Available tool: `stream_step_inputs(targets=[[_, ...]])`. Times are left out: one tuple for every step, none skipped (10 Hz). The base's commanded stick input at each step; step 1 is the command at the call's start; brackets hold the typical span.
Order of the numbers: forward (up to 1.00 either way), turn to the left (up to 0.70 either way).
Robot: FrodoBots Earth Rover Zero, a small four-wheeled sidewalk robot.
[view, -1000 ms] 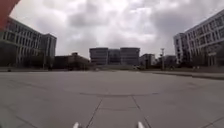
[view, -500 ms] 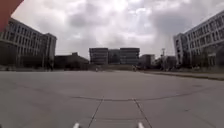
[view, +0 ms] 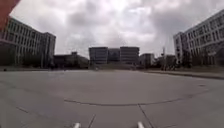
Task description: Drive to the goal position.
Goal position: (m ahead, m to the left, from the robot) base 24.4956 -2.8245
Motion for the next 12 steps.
stream_step_inputs(targets=[[0.60,0.00],[0.60,0.00],[0.60,0.00],[0.60,0.00],[0.60,0.00],[0.60,0.00],[0.60,0.00],[0.60,0.00],[0.60,0.00],[0.60,0.00],[0.60,0.00],[0.60,0.00]])
